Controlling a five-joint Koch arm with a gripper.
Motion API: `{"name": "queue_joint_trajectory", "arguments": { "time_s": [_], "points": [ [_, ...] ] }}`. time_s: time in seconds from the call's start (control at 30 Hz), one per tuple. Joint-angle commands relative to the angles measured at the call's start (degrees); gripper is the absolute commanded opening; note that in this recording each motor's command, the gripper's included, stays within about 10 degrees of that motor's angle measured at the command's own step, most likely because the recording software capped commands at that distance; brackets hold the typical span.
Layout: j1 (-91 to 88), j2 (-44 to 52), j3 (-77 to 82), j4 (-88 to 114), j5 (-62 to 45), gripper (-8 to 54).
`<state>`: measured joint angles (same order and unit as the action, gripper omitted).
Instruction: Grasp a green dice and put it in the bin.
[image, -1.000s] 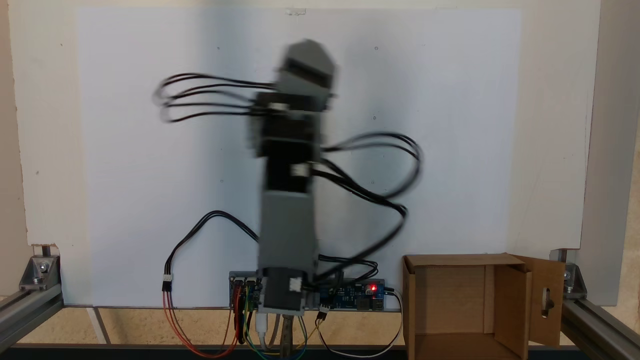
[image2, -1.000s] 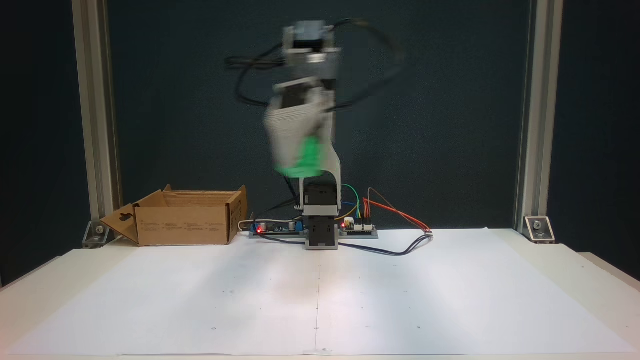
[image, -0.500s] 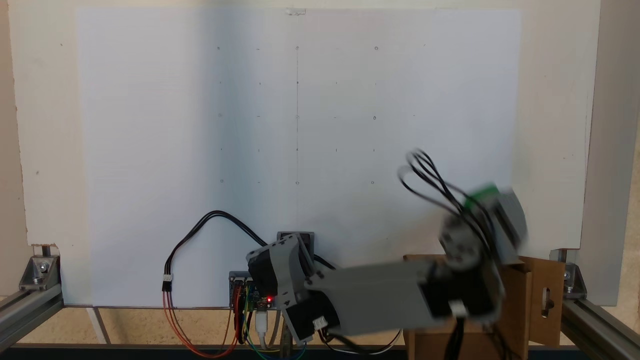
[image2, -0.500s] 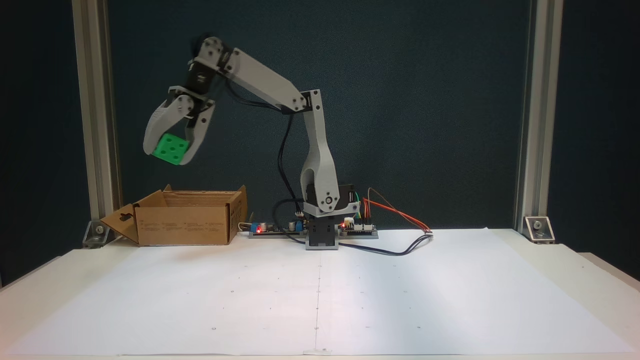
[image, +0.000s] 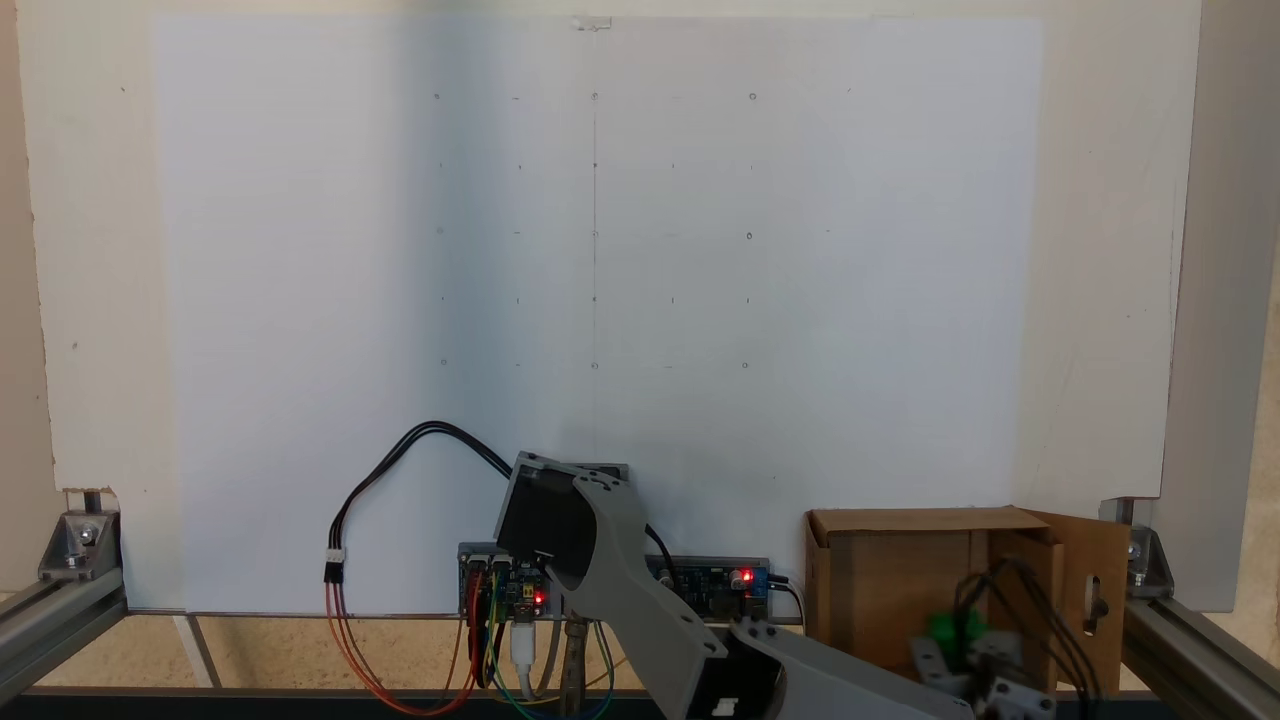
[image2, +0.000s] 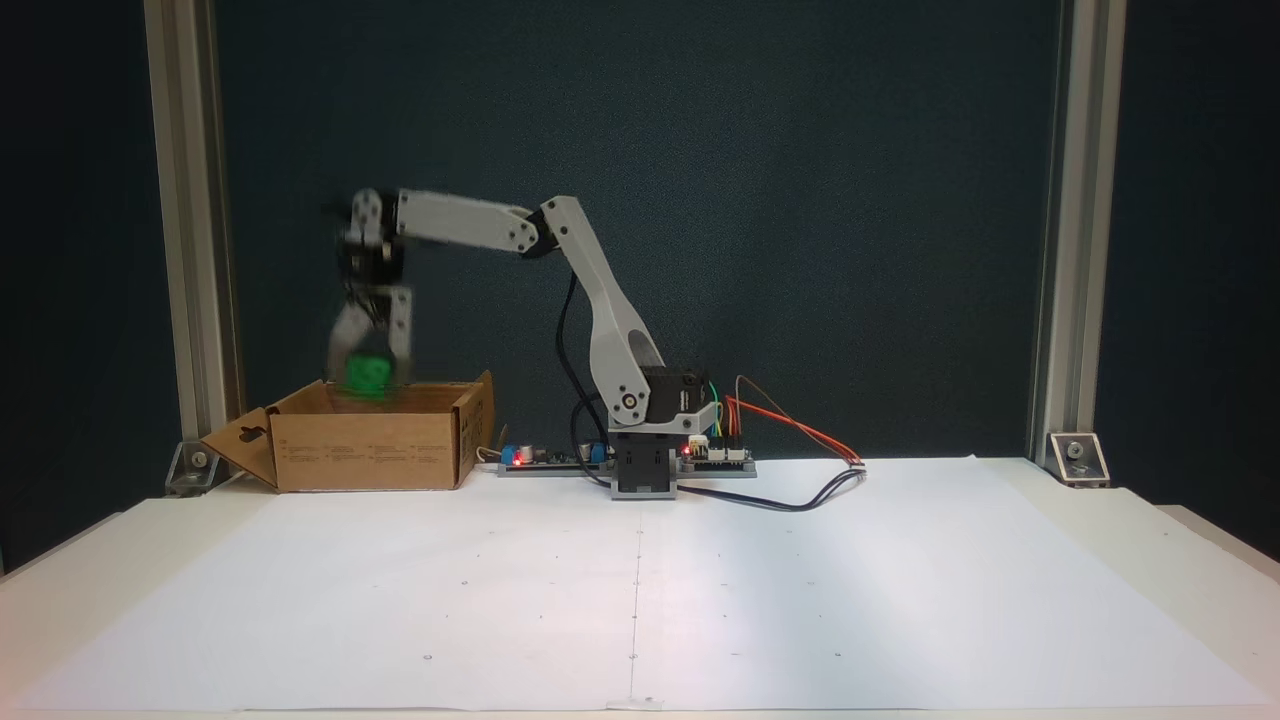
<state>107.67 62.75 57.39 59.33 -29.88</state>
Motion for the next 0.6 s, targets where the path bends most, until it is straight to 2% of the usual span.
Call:
{"name": "queue_joint_trajectory", "arguments": {
  "time_s": [0.0,0.1,0.27,0.3,0.33,0.37,0.43,0.57],
  "points": [
    [0.8,1.2,3.8,-5.6,-6.1,11.4],
    [0.8,1.2,10.0,-11.8,-6.1,11.4],
    [0.8,1.2,10.0,-13.6,-6.1,11.4],
    [0.8,1.2,10.0,-14.6,-6.0,17.1],
    [0.6,1.1,10.0,-14.5,-5.9,30.9],
    [0.7,1.1,10.0,-14.8,-5.7,32.3],
    [0.7,1.2,9.8,-15.3,-3.2,40.8],
    [0.4,9.3,8.9,-17.3,3.0,42.2]
  ]
}}
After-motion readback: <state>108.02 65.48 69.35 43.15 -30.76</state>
